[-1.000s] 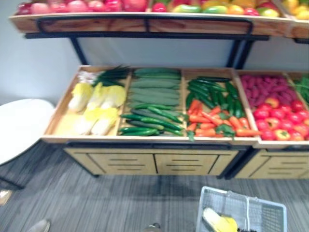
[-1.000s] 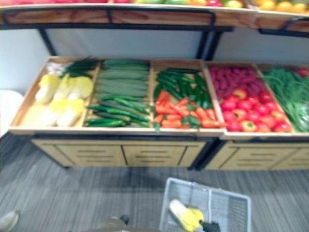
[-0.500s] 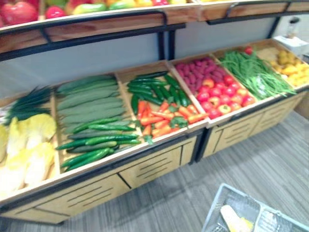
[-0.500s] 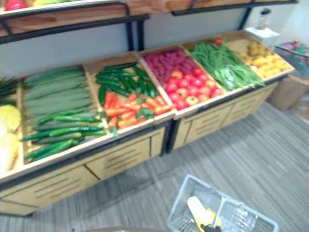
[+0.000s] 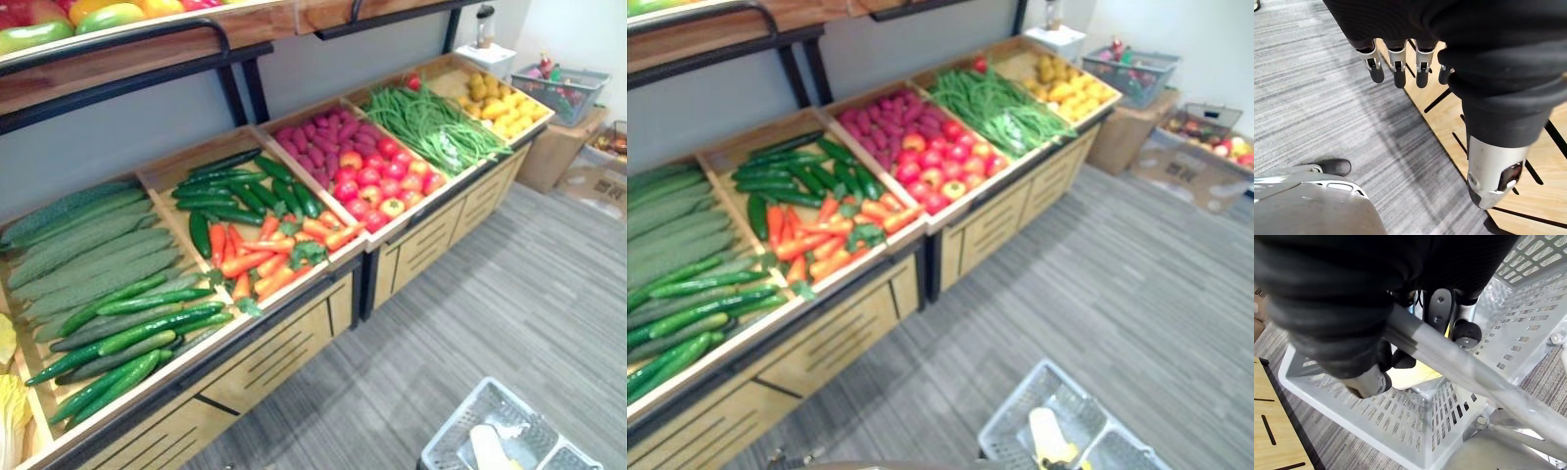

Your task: Pick vegetable in the basket

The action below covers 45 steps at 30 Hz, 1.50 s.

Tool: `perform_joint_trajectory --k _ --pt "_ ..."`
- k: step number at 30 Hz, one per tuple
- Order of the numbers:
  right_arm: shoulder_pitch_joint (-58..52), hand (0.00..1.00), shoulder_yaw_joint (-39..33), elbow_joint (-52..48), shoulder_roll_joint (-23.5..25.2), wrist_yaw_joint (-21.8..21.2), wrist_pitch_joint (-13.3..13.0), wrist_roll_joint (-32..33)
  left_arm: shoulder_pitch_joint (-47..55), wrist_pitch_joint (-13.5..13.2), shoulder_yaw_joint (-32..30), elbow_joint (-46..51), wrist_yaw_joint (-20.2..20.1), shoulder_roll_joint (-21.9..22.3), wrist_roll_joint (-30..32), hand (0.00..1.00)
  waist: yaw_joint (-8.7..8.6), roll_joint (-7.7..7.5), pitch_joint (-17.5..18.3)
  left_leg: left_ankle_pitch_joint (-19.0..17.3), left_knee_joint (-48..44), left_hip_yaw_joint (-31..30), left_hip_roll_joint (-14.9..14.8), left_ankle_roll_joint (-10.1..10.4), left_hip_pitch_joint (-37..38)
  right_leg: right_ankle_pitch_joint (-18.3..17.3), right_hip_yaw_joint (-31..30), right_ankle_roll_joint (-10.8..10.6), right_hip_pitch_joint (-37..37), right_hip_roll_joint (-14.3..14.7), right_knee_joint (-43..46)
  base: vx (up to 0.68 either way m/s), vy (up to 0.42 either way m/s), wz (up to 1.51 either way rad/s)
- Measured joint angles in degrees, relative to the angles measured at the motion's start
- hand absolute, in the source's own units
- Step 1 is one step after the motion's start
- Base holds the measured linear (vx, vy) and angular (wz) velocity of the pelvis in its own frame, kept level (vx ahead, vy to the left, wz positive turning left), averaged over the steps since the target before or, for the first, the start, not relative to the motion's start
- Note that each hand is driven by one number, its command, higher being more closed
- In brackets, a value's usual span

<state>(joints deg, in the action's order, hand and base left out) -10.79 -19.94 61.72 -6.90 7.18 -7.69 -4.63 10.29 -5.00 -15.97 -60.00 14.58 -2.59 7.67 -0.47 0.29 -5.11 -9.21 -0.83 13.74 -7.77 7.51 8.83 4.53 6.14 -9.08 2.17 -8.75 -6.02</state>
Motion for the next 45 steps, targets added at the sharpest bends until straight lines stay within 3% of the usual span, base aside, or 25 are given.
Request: perform_joint_trajectory --k 17,20,21,24,26,28,31,32,33,35,39,41,43,44,45 --pt "1.6 1.0 0.1 0.0 -0.1 -0.1 0.0 -0.4 -0.1 0.0 -0.2 -1.0 -0.1 -0.2 0.0 0.0 -0.54 -0.41 -0.2 -1.3 0.6 5.9 0.0 0.1 1.9 0.7 -5.4 0.1 -2.3 0.9 0.1 -0.01 -0.019 -0.18" --pt "3.9 1.0 0.1 -0.1 -0.3 -0.1 0.0 -0.6 -0.1 0.0 -0.1 -0.8 -0.4 -0.3 0.0 0.0 -0.44 -0.33 -2.0 -2.0 0.0 7.9 -0.2 -0.4 2.4 -0.7 -6.6 1.7 -7.1 1.7 8.4 -0.04 -0.012 -0.46" --pt "4.9 1.0 0.0 -0.3 -0.2 -0.1 -0.1 -0.6 -0.3 0.0 0.2 -0.3 -0.6 -0.5 0.0 0.0 -0.73 -0.17 -3.6 -2.4 -0.6 8.1 -0.4 -0.8 2.5 -1.8 -6.6 2.2 -10.3 1.8 15.5 -0.09 -0.009 -0.13" --pt "4.9 1.0 0.1 -1.0 0.3 -0.1 -0.5 -0.3 -0.9 0.2 0.4 -0.4 -1.1 -1.6 0.0 0.0 -0.88 -1.37 -5.6 -3.0 -1.1 7.7 -0.3 -1.5 3.7 -2.1 -7.0 2.4 -17.1 1.0 29.9 -0.08 -0.007 0.01" --pt "4.8 1.0 0.3 -0.9 0.4 -0.1 -0.5 -0.4 -0.7 0.2 0.3 -0.4 -1.2 -1.8 0.0 0.0 -0.8 -1.78 -5.6 -2.9 -0.8 7.7 -0.8 -1.5 4.7 -3.9 -6.5 3.7 -17.8 0.5 30.4 0.01 0.005 0.08" --pt "5.0 1.0 0.7 -0.7 0.4 -0.2 -0.5 -0.5 -0.9 0.2 0.1 -0.5 -1.2 -2.1 0.0 0.0 -0.66 -2.6 -5.7 -2.8 -0.6 7.7 -1.0 -1.0 4.8 -3.7 -6.2 3.5 -17.9 0.1 24.5 0.04 -0.015 0.09" --pt "4.8 1.0 0.4 -0.5 0.7 -0.2 -0.4 -1.6 -0.7 0.2 -1.6 -0.5 -1.3 -2.0 -0.2 0.0 -0.79 -3.42 -5.2 -3.7 -0.3 7.3 -1.3 1.9 5.8 -1.5 -6.6 1.6 -17.1 -0.5 13.5 0.15 -0.13 0.11" --pt "4.8 1.0 -0.4 -0.5 0.0 -0.1 -0.1 -1.6 -1.0 0.2 -3.3 -0.9 -1.3 -1.0 -0.3 0.0 -1.03 -1.11 -5.0 -4.3 0.1 6.3 -4.1 3.5 7.0 -0.4 -5.1 1.2 -16.9 1.8 16.3 0.18 -0.191 0.21" --pt "4.6 1.0 -0.6 -0.5 -0.5 -0.2 -0.1 -1.6 -1.2 0.0 -3.5 -0.8 -1.4 -0.2 -0.4 0.0 -1.13 -0.01 -4.7 -4.0 0.5 5.9 -5.1 4.0 7.2 -1.9 -4.2 1.6 -17.3 2.8 17.0 0.34 -0.226 0.2" --pt "5.2 1.0 -1.0 -0.5 -1.3 -0.2 0.0 -2.0 -2.1 0.0 -3.6 -0.4 -1.5 1.7 -0.6 0.0 -0.94 2.69 -3.6 -0.9 0.4 5.2 -7.3 5.5 6.9 -4.0 -2.9 3.3 -18.0 4.7 19.4 0.34 -0.179 0.12" --pt "4.5 1.0 -1.0 1.1 -1.1 -0.3 0.1 -2.3 -2.3 -0.1 -4.5 1.5 -1.6 1.8 -0.9 0.0 -1.07 1.62 -3.4 5.0 -13.5 -3.1 -9.2 2.8 -0.8 -6.2 1.9 5.3 -12.5 3.9 17.2 0.24 -0.266 0.54" --pt "3.8 1.0 -1.0 1.4 -1.1 -0.2 0.2 -2.3 -2.3 -0.1 -4.4 1.9 -1.5 1.9 -2.6 0.0 -1.0 1.07 -3.7 8.2 -18.0 -5.5 -9.5 3.1 -2.6 -7.1 3.7 6.0 -9.5 3.4 16.3 0.2 -0.207 0.57" --pt "3.5 1.0 -1.0 1.7 -1.2 -0.2 0.2 -2.3 -2.2 -0.2 -4.3 1.9 -1.4 1.8 -3.1 0.0 -0.82 0.15 -3.8 15.5 -22.7 -6.4 -9.5 4.6 -4.7 -7.6 5.6 6.6 -5.2 2.2 13.9 0.18 -0.127 0.45" --pt "3.4 1.0 -0.9 1.7 -1.1 -0.2 0.1 -2.3 -2.2 -0.5 -4.2 1.9 -1.4 1.5 -3.1 0.0 -0.8 -0.11 -3.9 16.7 -23.8 -6.2 -9.4 4.6 -5.2 -7.6 6.0 6.7 -4.1 1.8 13.2 0.17 -0.099 0.39" --pt "3.2 1.0 -1.0 1.7 -1.1 -0.1 0.2 -2.3 -2.1 -1.0 -4.2 1.9 -1.3 1.3 -3.1 0.0 -0.72 -0.14 -3.9 14.5 -25.7 -5.0 -9.7 4.9 -6.1 -7.8 6.7 7.0 -2.6 1.1 12.1 0.14 -0.074 0.35"
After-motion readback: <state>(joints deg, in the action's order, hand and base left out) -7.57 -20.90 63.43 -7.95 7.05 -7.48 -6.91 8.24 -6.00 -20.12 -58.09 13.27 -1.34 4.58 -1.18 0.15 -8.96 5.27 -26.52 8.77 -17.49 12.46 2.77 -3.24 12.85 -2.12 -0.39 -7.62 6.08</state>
